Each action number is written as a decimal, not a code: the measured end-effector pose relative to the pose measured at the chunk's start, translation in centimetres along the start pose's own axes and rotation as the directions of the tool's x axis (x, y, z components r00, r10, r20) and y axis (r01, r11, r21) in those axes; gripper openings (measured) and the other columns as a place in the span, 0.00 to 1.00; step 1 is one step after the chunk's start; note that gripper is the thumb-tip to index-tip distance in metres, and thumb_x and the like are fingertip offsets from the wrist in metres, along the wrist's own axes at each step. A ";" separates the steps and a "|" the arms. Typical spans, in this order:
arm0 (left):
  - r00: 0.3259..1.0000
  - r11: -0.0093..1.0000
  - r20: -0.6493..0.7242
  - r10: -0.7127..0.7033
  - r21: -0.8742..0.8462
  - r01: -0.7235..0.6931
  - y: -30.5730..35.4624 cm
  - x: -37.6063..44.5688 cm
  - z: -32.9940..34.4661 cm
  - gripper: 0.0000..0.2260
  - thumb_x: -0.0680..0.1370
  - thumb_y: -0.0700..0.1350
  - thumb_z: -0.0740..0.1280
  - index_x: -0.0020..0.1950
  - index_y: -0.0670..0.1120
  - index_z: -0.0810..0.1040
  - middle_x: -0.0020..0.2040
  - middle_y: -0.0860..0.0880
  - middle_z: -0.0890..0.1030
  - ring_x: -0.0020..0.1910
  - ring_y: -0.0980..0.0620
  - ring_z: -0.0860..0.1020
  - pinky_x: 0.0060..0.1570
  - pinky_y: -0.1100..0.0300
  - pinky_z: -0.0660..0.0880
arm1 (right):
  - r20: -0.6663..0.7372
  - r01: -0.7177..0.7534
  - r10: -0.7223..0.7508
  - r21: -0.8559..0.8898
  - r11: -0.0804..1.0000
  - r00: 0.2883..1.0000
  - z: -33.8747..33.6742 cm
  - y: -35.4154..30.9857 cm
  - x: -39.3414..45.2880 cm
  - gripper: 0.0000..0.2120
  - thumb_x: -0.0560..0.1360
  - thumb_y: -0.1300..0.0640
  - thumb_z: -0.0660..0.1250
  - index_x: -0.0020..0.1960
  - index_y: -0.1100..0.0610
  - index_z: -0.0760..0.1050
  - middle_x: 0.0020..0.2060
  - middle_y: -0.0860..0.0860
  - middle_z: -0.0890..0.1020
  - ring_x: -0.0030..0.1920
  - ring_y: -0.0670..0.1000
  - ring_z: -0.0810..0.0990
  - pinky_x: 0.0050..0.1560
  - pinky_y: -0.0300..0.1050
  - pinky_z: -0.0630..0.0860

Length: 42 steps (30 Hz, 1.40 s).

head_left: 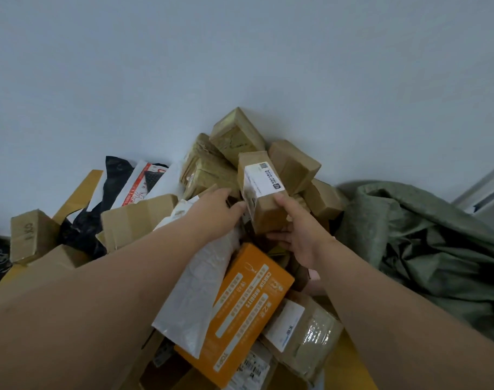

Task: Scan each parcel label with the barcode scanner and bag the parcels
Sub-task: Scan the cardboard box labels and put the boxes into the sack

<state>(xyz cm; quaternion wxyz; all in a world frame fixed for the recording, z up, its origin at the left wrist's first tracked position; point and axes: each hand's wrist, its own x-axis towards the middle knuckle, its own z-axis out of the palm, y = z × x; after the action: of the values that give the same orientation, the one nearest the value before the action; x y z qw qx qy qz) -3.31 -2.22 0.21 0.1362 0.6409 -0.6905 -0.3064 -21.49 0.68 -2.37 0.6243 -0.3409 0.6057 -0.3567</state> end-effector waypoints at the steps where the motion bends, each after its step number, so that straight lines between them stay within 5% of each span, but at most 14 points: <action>1: 0.999 0.985 0.010 -0.053 -0.161 0.054 0.7 -0.3 0.0 0.22 0.81 0.59 0.60 0.70 0.49 0.70 0.61 0.50 0.76 0.61 0.50 0.74 0.57 0.56 0.70 | 0.034 -0.037 0.034 0.072 0.997 0.999 -0.3 -0.3 -0.5 0.29 0.76 0.35 0.62 0.75 0.43 0.65 0.61 0.53 0.80 0.60 0.58 0.79 0.67 0.53 0.67; 5: 0.945 0.673 0.271 -0.185 -0.665 0.323 1.8 -1.0 0.5 0.24 0.77 0.60 0.66 0.69 0.50 0.73 0.65 0.48 0.78 0.61 0.48 0.77 0.59 0.51 0.75 | 0.173 -0.139 0.092 0.280 0.950 0.981 -1.5 -0.7 -2.1 0.31 0.76 0.32 0.54 0.72 0.49 0.71 0.60 0.58 0.83 0.63 0.60 0.78 0.67 0.54 0.67; 10: 0.889 0.382 0.456 -0.035 -0.816 0.433 2.5 -2.8 2.0 0.13 0.79 0.50 0.66 0.63 0.49 0.78 0.56 0.47 0.84 0.57 0.45 0.80 0.63 0.46 0.73 | 0.217 -0.153 0.091 0.287 0.946 0.972 -2.5 -0.1 -3.7 0.32 0.76 0.32 0.50 0.66 0.51 0.77 0.57 0.60 0.84 0.62 0.60 0.80 0.72 0.55 0.65; 13: 0.906 0.328 0.416 -0.070 -0.849 0.415 2.4 -3.4 2.7 0.14 0.78 0.44 0.66 0.63 0.49 0.78 0.55 0.48 0.84 0.56 0.47 0.80 0.60 0.48 0.75 | 0.081 -0.132 0.123 0.119 0.984 0.989 -3.1 0.5 -4.1 0.27 0.78 0.34 0.55 0.64 0.51 0.77 0.53 0.57 0.86 0.56 0.57 0.84 0.60 0.51 0.74; 16: 0.930 0.406 0.339 -0.144 -0.836 0.368 1.8 -3.4 3.2 0.20 0.77 0.43 0.70 0.68 0.48 0.74 0.55 0.49 0.85 0.57 0.49 0.80 0.52 0.50 0.79 | -0.217 -0.022 0.015 -0.026 0.999 0.976 -4.1 1.0 -4.6 0.17 0.81 0.45 0.61 0.62 0.55 0.77 0.47 0.54 0.85 0.45 0.52 0.82 0.45 0.46 0.73; 18: 0.942 0.491 0.278 -0.188 -0.804 0.335 1.8 -3.8 3.5 0.23 0.76 0.41 0.71 0.69 0.47 0.71 0.53 0.49 0.84 0.53 0.50 0.82 0.45 0.53 0.81 | -0.413 0.043 -0.069 -0.073 0.996 0.908 -5.1 1.6 -4.9 0.11 0.81 0.51 0.62 0.58 0.56 0.75 0.45 0.54 0.81 0.41 0.51 0.79 0.40 0.45 0.71; 22: 0.953 0.583 0.215 -0.213 -0.755 0.301 1.9 -4.7 4.4 0.24 0.75 0.42 0.73 0.69 0.46 0.70 0.52 0.48 0.84 0.46 0.52 0.84 0.44 0.54 0.82 | -0.683 0.046 -0.113 -0.115 0.992 0.721 -7.3 4.1 -6.2 0.05 0.78 0.55 0.62 0.44 0.54 0.73 0.44 0.57 0.80 0.47 0.58 0.79 0.50 0.56 0.78; 25: 0.960 0.618 0.180 -0.213 -0.737 0.275 1.7 -5.0 5.3 0.31 0.71 0.46 0.77 0.71 0.48 0.69 0.54 0.48 0.84 0.46 0.51 0.85 0.46 0.51 0.82 | -0.780 -0.039 -0.104 -0.162 0.986 0.617 -8.7 6.4 -7.8 0.04 0.79 0.54 0.62 0.48 0.55 0.71 0.42 0.53 0.76 0.47 0.57 0.75 0.49 0.51 0.73; 30: 0.976 0.657 0.113 -0.186 -0.724 0.209 2.3 -5.9 6.2 0.41 0.62 0.56 0.79 0.72 0.54 0.68 0.56 0.51 0.83 0.50 0.47 0.84 0.50 0.45 0.81 | -0.736 -0.190 0.031 -0.134 0.973 0.676 -10.3 12.1 -8.6 0.05 0.75 0.57 0.62 0.43 0.58 0.71 0.42 0.61 0.77 0.42 0.61 0.75 0.43 0.53 0.71; 34: 0.994 0.710 0.053 -0.099 -0.695 0.108 3.8 -6.9 7.2 0.30 0.73 0.50 0.74 0.72 0.50 0.68 0.59 0.52 0.81 0.53 0.52 0.82 0.53 0.52 0.80 | -0.601 -0.336 0.197 -0.127 0.933 0.774 -10.9 16.4 -8.2 0.07 0.76 0.65 0.61 0.39 0.57 0.71 0.43 0.62 0.80 0.48 0.64 0.80 0.50 0.58 0.79; 37: 0.994 0.720 0.071 -0.085 -0.685 0.111 4.3 -7.4 8.1 0.29 0.74 0.50 0.73 0.73 0.50 0.67 0.59 0.53 0.81 0.52 0.54 0.82 0.50 0.57 0.80 | -0.481 -0.433 0.333 -0.111 0.895 0.811 -9.6 17.3 -9.4 0.05 0.78 0.67 0.61 0.46 0.61 0.74 0.44 0.60 0.78 0.48 0.60 0.79 0.50 0.55 0.80; 40: 0.991 0.735 0.099 -0.094 -0.665 0.136 4.1 -7.7 9.0 0.30 0.74 0.51 0.73 0.73 0.49 0.68 0.59 0.53 0.81 0.54 0.53 0.81 0.56 0.52 0.79 | -0.334 -0.530 0.445 -0.229 0.817 0.831 -8.1 17.9 -10.5 0.09 0.80 0.61 0.65 0.60 0.58 0.73 0.56 0.57 0.78 0.56 0.55 0.78 0.55 0.49 0.79; 42: 0.991 0.744 0.104 -0.089 -0.654 0.136 3.9 -7.9 9.4 0.29 0.74 0.51 0.73 0.73 0.49 0.68 0.59 0.53 0.81 0.53 0.53 0.81 0.56 0.52 0.79 | -0.297 -0.516 0.434 -0.316 0.796 0.851 -7.3 18.3 -10.6 0.09 0.80 0.59 0.67 0.60 0.57 0.73 0.60 0.57 0.77 0.61 0.56 0.77 0.61 0.51 0.76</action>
<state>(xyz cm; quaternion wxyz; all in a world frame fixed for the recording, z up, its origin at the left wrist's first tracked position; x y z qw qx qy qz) -10.80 7.75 -3.12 0.3119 0.5815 -0.5022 -0.5589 -28.35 19.24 -12.83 0.5472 -0.2529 0.7921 -0.0959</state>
